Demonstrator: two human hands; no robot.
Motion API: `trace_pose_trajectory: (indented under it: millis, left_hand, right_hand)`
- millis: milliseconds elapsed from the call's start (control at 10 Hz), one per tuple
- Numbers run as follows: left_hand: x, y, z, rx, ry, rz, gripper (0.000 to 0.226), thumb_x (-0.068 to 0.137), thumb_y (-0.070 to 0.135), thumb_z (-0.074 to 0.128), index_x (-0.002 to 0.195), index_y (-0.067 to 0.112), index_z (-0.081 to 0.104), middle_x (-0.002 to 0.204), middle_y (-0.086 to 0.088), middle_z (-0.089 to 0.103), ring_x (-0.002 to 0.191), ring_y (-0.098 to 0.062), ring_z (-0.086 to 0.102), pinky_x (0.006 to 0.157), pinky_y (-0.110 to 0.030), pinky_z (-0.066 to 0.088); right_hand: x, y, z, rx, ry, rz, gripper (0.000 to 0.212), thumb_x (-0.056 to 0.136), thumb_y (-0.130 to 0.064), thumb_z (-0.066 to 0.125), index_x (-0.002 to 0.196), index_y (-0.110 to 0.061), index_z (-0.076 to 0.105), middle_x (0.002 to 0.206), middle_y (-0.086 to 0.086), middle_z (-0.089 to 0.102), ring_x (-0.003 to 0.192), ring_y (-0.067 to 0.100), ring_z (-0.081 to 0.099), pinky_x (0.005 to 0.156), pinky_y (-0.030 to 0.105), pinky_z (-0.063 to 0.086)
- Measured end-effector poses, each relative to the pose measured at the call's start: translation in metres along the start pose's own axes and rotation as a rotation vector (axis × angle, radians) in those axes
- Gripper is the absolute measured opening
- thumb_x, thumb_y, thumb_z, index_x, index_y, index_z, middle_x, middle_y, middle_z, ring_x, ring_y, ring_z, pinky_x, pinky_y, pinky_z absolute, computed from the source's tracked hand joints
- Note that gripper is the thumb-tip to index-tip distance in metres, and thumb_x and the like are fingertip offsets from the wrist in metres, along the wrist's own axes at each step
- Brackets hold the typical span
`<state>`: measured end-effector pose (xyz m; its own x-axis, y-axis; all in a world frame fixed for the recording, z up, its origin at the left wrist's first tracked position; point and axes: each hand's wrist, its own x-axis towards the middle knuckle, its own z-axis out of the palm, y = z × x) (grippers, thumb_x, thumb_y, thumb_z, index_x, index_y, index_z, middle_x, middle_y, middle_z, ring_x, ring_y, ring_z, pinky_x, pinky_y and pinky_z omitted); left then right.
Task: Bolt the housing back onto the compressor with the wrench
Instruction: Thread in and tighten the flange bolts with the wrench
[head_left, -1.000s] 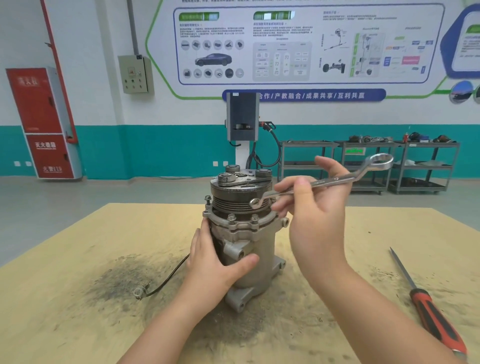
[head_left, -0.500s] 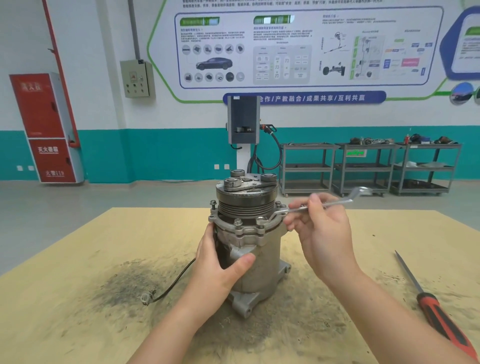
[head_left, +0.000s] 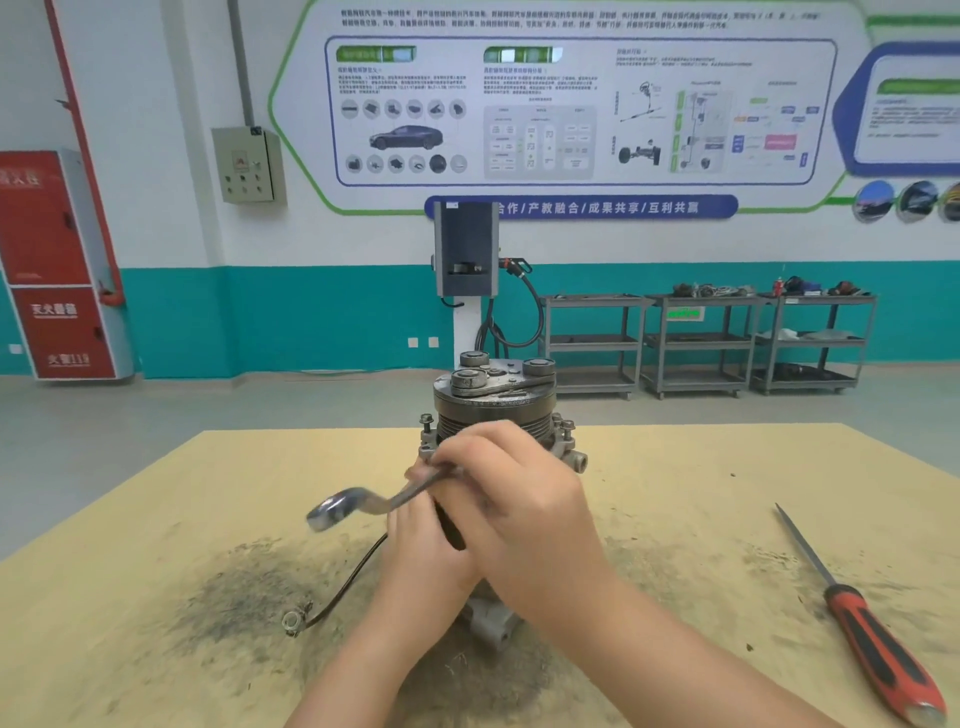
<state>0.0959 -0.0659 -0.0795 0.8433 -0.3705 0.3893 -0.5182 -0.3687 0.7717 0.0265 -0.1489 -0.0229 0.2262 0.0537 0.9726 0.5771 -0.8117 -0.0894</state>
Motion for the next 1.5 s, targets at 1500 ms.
trace_pose_trajectory:
  millis: [1500]
  left_hand:
    - [0.002,-0.014,0.001,0.129,-0.038,0.006,0.140,0.063,0.069,0.077,0.151,0.032,-0.026,0.162,0.015,-0.003,0.146,0.000,-0.001,0.121,-0.040,0.009]
  right_hand:
    - [0.016,0.028,-0.057,0.792,0.445,0.959,0.021,0.102,0.001,0.031,0.100,-0.016,0.042,0.059,0.004,0.064,0.044,0.014,0.050,0.047,0.023,0.040]
